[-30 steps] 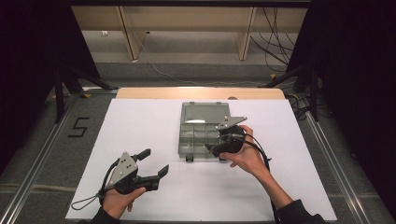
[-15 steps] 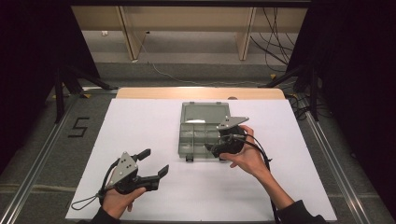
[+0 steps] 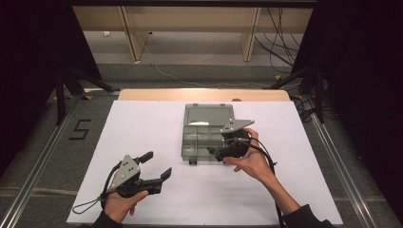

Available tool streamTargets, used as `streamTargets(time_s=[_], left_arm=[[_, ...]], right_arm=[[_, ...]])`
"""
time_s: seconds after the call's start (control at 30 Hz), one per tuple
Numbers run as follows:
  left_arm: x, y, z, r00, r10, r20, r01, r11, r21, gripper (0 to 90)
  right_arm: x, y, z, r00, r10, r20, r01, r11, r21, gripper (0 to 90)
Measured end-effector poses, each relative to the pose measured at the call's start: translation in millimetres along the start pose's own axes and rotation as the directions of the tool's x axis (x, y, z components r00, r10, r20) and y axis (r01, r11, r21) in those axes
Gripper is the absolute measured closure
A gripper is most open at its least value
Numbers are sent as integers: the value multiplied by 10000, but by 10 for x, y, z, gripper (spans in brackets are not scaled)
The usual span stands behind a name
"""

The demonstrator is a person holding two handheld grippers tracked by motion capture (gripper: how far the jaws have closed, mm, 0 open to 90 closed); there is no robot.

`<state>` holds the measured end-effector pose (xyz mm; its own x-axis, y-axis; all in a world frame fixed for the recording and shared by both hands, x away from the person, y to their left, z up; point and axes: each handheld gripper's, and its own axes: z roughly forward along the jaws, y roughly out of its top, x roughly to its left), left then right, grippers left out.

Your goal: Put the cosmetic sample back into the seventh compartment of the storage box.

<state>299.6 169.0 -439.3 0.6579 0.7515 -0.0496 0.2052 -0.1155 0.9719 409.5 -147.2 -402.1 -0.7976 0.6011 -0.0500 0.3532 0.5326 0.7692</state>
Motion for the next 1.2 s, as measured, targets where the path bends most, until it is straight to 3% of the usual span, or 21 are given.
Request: streamTargets(time_s=[0.6, 1.2], left_arm=[[0, -2, 2, 10000, -14, -3, 14, 10000, 15, 159], [0, -3, 1, 10000, -39, -5, 39, 10000, 7, 159]], right_arm=[[46, -48, -122, 10000, 18, -26, -19, 9991, -415, 222], [152, -122, -256, 9997, -50, -255, 16, 9910, -1341, 227]])
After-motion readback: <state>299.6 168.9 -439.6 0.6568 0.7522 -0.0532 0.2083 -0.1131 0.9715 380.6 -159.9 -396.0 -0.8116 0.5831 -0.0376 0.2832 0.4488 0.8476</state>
